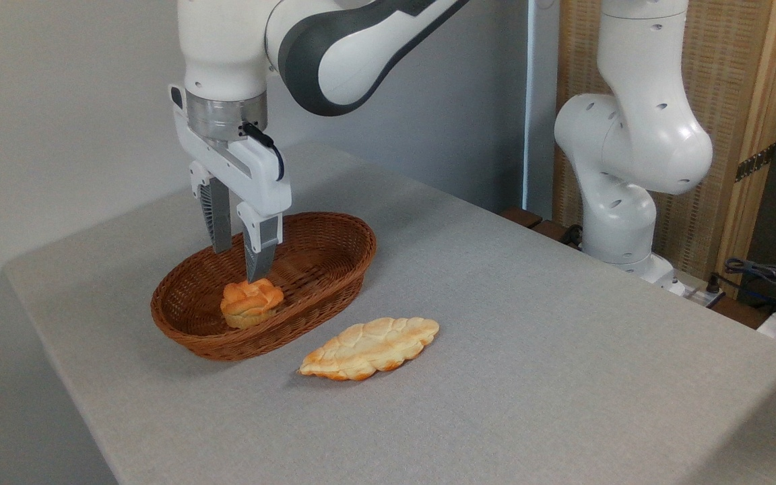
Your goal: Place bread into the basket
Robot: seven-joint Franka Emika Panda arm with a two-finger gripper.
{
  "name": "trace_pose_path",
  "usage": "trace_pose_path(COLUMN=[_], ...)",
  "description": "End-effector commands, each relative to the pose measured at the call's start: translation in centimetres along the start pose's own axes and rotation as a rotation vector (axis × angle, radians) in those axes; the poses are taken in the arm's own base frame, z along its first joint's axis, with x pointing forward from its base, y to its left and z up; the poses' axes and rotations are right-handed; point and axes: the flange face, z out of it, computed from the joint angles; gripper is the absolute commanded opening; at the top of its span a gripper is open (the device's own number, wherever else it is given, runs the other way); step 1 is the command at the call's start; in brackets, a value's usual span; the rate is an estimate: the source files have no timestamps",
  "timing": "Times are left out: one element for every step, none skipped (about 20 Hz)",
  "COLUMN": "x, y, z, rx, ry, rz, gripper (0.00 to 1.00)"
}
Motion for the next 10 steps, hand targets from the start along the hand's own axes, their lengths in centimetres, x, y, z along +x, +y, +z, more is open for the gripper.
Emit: trace_pose_path(x=[0.03,0.05,0.05,0.05,0.05,0.02,0.01,0.00,-0.05,-0.09], y=[-0.30,-0.21,-0.23,-0.23,-0.23,-0.31,-0.29,-0.28,-0.27,-0.35], z=[-0.29,-0.26,-0.18,-0.18,-0.18,-0.19,-0.28,-0.26,-0.12,-0.13], rx=[-0.002,-0.003,-0.004,-0.004,-0.004,-0.003,-0.002,-0.003,-0.007,-0.007], ry=[0.013,0.011,0.010,0.010,0.010,0.010,0.012,0.010,0.004,0.004], rz=[-0.024,-0.021,-0.021,-0.021,-0.021,-0.023,-0.021,-0.021,-0.020,-0.019], gripper=[1.00,1.00,1.00,1.00,1.00,1.00,1.00,1.00,1.00,1.00])
